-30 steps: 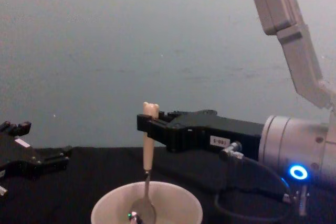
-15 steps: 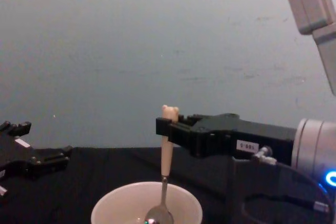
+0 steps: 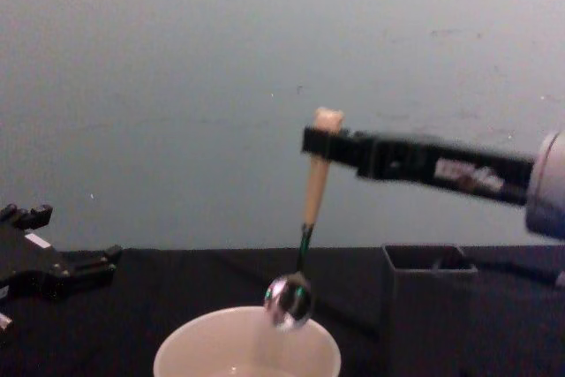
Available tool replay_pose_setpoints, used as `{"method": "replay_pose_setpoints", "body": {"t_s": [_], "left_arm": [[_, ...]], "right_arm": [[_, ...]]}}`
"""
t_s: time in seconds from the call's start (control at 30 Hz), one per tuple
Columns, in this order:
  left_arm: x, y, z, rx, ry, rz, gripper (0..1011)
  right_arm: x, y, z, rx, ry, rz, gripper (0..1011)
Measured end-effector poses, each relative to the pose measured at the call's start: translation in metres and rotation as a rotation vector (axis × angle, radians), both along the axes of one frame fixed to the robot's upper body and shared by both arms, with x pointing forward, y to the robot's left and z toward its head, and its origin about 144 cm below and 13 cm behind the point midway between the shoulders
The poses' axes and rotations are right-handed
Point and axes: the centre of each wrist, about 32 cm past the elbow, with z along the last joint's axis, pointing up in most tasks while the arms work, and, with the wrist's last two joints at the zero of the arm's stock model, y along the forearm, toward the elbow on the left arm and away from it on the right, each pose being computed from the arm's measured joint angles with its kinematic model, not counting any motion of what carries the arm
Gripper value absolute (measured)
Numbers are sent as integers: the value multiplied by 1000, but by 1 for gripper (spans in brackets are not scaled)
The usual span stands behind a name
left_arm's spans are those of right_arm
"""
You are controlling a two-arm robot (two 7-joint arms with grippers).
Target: Pick up the stirring spoon with one hand, stir inside the cup, then place it back in its original position.
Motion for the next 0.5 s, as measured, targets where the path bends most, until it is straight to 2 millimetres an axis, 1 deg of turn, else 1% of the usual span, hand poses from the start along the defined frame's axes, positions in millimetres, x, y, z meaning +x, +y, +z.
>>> {"method": "replay_pose_setpoints", "body": {"t_s": [0.03,0.27,0.3,0.5], "left_arm": [[0,0,0,0,0,0,1002],[0,0,0,0,0,0,1001],[0,0,0,0,0,0,1001],[0,0,0,0,0,0,1001]], "right_arm": [[1,-4,5,20,5,-17,212],[2,-24,21,93,28,-70,212],[2,-30,24,108,28,-80,212],[-1,-53,31,143,16,-111,212]]}}
